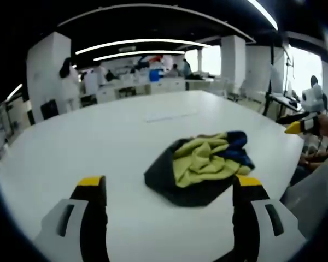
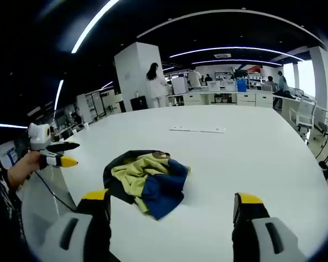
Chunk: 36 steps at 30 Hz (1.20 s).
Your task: Fold the garment on the visible template until the final outline fits inside the template.
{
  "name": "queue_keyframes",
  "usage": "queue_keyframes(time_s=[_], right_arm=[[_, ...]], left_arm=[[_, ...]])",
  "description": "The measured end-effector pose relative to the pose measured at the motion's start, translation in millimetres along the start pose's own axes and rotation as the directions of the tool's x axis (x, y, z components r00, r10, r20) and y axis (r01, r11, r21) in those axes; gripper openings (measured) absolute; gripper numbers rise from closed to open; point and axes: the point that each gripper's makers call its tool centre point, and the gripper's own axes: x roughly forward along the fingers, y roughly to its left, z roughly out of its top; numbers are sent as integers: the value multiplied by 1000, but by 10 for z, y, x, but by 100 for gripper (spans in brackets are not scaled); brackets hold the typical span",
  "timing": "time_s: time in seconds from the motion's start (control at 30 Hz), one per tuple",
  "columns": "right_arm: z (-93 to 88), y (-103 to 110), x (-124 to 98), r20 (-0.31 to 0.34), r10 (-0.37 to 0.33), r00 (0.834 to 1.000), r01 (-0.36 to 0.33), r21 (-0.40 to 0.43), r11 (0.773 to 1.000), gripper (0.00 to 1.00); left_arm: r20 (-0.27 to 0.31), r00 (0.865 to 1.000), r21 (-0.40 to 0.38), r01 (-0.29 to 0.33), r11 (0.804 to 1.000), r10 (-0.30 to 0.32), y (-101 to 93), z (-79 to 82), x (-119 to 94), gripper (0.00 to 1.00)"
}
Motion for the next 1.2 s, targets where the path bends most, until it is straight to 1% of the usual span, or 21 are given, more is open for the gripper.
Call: queue_keyframes(time_s=[0.27, 0.5, 0.7, 0.87, 1.07, 1.2], right_arm=[[13, 10, -14, 7, -3, 1000, 3, 4, 1000, 92], [12, 26, -24, 12, 3, 1000, -3, 9, 1000, 91], [16, 40, -17, 12, 5, 1000, -6, 7, 1000, 91], [38, 75, -27, 21, 16, 1000, -16, 3, 1000, 91], [82, 157, -57, 29, 37, 999, -36, -33, 999, 91], [117, 174, -49, 27, 36, 999, -34, -59, 998, 91]], left_arm=[[-1, 1000, -10, -10, 1000, 10, 36, -13, -34, 91], [-3, 1000, -5, 2, 1000, -2, 12, -12, -21, 88], [-14, 1000, -5, 14, 1000, -14, -17, -47, -1, 88], [-20, 1000, -6, 10, 1000, -10, -1, -59, -14, 87], [-7, 1000, -3, 18, 1000, -18, 29, -1, -8, 88], [-11, 999, 5, 39, 999, -39, 13, 20, 25, 88]])
